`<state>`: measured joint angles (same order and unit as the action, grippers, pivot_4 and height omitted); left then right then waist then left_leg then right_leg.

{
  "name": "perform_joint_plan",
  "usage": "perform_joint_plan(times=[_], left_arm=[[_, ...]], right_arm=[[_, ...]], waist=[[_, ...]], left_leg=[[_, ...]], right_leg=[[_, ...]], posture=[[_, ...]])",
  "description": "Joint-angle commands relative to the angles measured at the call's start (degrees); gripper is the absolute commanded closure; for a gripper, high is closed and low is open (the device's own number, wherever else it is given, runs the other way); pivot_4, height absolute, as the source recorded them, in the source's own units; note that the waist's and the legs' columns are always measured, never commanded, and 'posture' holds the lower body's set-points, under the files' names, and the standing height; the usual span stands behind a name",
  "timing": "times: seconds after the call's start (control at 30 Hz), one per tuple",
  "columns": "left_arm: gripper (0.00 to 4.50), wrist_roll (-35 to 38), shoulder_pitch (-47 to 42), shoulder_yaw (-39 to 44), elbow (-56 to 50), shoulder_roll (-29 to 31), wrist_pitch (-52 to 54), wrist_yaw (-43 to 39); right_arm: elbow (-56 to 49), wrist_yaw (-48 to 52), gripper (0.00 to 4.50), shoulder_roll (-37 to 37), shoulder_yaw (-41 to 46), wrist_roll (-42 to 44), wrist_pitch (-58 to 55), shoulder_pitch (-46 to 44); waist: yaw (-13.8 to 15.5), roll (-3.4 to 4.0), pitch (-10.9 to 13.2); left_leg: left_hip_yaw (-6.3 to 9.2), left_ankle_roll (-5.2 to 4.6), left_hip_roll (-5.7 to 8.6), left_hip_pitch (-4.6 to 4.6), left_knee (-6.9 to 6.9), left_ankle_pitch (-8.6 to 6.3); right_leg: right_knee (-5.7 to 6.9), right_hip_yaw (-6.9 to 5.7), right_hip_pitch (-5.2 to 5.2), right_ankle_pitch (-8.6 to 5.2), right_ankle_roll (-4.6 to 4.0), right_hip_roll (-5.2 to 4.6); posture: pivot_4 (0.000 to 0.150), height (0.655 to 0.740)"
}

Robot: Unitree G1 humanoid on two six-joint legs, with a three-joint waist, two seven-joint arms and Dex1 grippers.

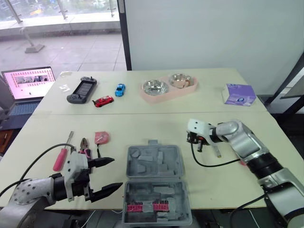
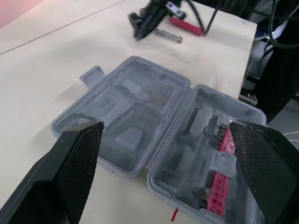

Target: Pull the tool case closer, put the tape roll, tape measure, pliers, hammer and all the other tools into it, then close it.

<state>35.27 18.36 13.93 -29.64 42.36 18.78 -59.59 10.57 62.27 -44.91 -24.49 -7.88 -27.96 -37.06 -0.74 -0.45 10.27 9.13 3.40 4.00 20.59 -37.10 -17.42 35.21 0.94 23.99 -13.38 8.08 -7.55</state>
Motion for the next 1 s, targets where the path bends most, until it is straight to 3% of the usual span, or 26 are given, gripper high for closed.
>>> perform_joint_plan(times=[0.03, 0.33, 0.43, 0.53, 0.83, 0.93, 1.0], left_arm=[[0.00, -0.23, 0.09, -0.27, -0.68, 0.40, -0.17, -0.10], [0.00, -0.78, 0.40, -1.23, -0.93, 0.08, -0.28, 0.55], [0.00, -0.71, 0.32, -1.18, -0.94, 0.03, -0.22, 0.79], [0.00, -0.64, 0.40, -1.17, -0.97, 0.00, -0.24, 0.93], [0.00, -0.57, 0.40, -1.18, -0.69, 0.16, -0.30, 0.81], [0.00, -0.45, 0.33, -1.16, -0.61, 0.29, -0.15, 0.68], [0.00, -0.36, 0.34, -1.20, -0.61, 0.35, -0.09, 0.53]], right_arm=[[-0.85, 0.28, 4.46, -0.52, -1.31, -2.82, -0.28, 0.96], [0.97, -0.43, 4.46, 2.46, -2.34, -4.66, -0.41, 3.72], [1.38, -1.17, 3.50, 3.17, -1.29, -4.53, -0.15, 3.90], [1.29, -1.71, 2.16, 4.13, 0.11, -4.20, -0.76, 3.82], [0.85, -2.08, 2.16, 4.66, 1.52, -4.28, -0.98, 3.88], [0.09, -2.48, 2.99, 4.84, 1.83, -4.27, -1.22, 4.31], [-0.46, -2.93, 4.05, 4.95, 2.12, -4.18, -1.38, 4.54]], waist=[[-0.09, 0.00, 0.00], [-0.31, -0.14, -0.09], [-0.37, -0.19, -0.12], [-0.32, -0.19, -0.12], [-0.34, -0.19, -0.12], [-0.35, -0.19, -0.12], [-0.37, -0.19, -0.12]], left_leg=[[-0.01, 0.00, 0.00, 0.00, 0.00, 0.00], [-0.05, 0.00, -0.02, -0.12, -0.02, 0.00], [-0.05, 0.00, -0.04, -0.16, -0.01, 0.00], [-0.04, 0.00, -0.04, -0.16, -0.01, 0.00], [-0.04, 0.00, -0.05, -0.15, -0.01, 0.00], [-0.04, 0.00, -0.05, -0.15, -0.01, 0.00], [-0.05, 0.00, -0.05, -0.16, -0.02, 0.00]], right_leg=[[0.00, 0.00, 0.00, 0.00, 0.00, 0.00], [0.02, 0.04, -0.07, 0.00, -0.01, 0.01], [0.02, 0.04, -0.11, 0.00, -0.01, 0.02], [0.02, 0.04, -0.11, 0.00, -0.02, 0.03], [0.02, 0.04, -0.10, 0.00, -0.02, 0.03], [0.02, 0.04, -0.11, 0.00, -0.02, 0.03], [0.02, 0.04, -0.11, 0.01, -0.02, 0.03]], posture=[[0.150, 0.7360], [0.150, 0.7360], [0.150, 0.7360], [0.150, 0.7360], [0.150, 0.7360], [0.150, 0.7360], [0.150, 0.7360]])
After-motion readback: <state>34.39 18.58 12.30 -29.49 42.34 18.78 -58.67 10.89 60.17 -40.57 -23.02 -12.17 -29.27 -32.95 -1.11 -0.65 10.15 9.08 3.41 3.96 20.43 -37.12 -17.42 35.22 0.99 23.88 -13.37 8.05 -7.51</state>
